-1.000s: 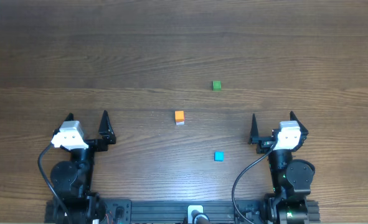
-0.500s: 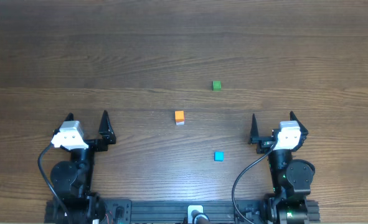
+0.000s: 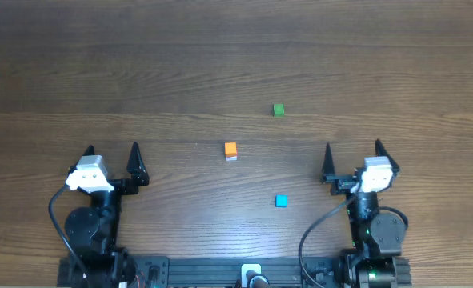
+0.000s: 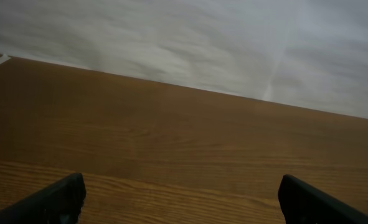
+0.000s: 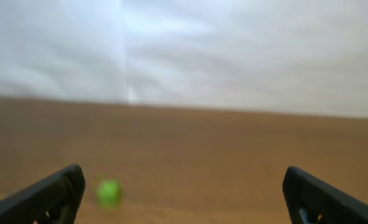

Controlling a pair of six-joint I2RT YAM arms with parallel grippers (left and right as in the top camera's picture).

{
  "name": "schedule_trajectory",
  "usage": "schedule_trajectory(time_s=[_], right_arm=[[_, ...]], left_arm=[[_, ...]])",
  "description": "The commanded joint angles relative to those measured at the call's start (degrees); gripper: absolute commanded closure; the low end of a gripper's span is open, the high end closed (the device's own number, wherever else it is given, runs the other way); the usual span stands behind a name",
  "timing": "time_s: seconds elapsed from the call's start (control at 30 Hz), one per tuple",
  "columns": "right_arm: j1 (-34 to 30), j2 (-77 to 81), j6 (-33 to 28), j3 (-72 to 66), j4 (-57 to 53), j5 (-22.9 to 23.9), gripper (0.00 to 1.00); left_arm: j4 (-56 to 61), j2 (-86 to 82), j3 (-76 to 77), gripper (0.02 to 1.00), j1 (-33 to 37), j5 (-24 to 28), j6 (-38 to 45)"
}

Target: Stack Cubes

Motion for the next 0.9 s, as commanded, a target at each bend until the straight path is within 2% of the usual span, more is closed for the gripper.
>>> schedule_trajectory(time_s=[0.03, 0.3, 0.47, 0.7, 0.8, 0.9], right_arm=[[-0.35, -0.42, 7.21, 1.40, 4.31, -11.43, 0.007], [-0.31, 5.31, 7.91, 20.92, -10.97, -12.37, 0.007], [-0.31, 17.53, 2.80, 37.66, -22.12, -14.51, 0.007], [1.49, 40.52, 2.03, 57.86, -37.83, -15.04, 0.007], [4.02, 49.75, 1.66, 62.79, -41.46, -13.40, 0.007], [8.31, 59.78, 3.91, 66.84, -43.52, -9.27, 0.007]], left_arm=[[0.00, -0.66, -0.39, 0.018, 0.26, 0.79, 0.85], [0.00, -0.66, -0.39, 0.018, 0.26, 0.79, 0.85], [0.00, -0.68, -0.39, 0.018, 0.26, 0.79, 0.85], [0.00, -0.66, -0.39, 0.018, 0.26, 0.79, 0.85], [0.00, -0.68, -0.39, 0.018, 0.26, 0.79, 0.85], [0.00, -0.66, -0.39, 0.018, 0.26, 0.79, 0.85]])
